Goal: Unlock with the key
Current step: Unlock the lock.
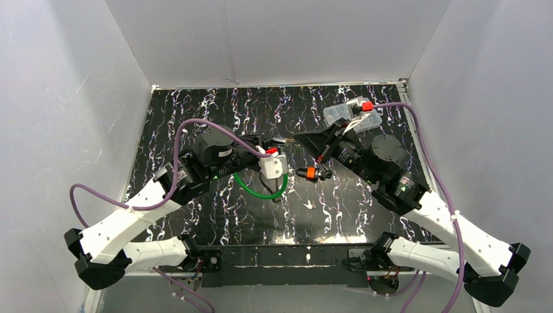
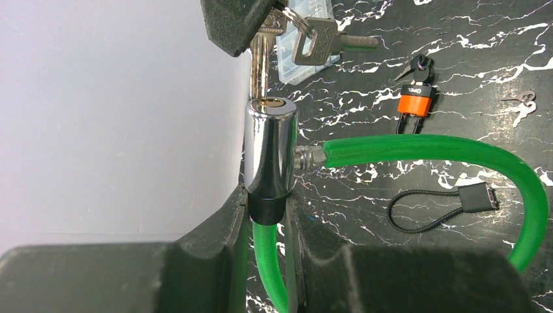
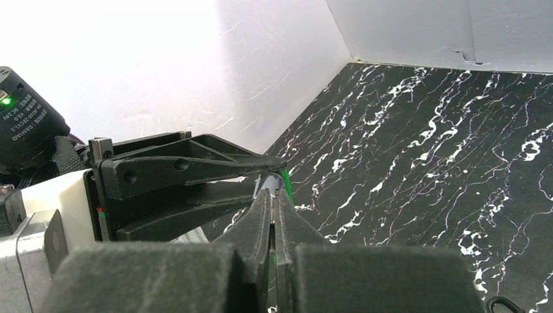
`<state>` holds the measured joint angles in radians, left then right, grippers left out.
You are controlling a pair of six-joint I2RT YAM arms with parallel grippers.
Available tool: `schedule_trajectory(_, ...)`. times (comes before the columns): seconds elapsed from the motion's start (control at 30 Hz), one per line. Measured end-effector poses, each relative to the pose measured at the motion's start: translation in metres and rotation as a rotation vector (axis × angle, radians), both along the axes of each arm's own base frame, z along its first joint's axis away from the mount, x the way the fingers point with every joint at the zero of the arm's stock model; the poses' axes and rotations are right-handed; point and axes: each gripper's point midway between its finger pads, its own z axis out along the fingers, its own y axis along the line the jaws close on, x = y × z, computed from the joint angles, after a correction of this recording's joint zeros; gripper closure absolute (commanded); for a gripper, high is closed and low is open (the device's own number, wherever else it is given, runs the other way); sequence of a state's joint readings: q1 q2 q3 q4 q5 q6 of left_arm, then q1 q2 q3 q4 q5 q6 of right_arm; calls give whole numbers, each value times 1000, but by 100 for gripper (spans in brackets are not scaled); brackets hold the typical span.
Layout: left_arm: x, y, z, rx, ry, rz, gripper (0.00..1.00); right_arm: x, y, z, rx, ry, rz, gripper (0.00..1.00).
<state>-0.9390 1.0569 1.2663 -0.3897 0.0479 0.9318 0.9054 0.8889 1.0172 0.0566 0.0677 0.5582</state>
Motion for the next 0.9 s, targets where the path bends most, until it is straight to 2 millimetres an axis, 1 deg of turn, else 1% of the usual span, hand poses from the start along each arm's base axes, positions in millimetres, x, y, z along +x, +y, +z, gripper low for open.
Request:
schedule_trajectory(0.3, 0, 0, 0, 0, -1, -1, 100, -4, -4, 0, 14, 6, 2, 99)
schedule_trajectory(0.9, 0, 0, 0, 2, -3, -1, 100, -4, -1, -4, 6, 17, 14, 99)
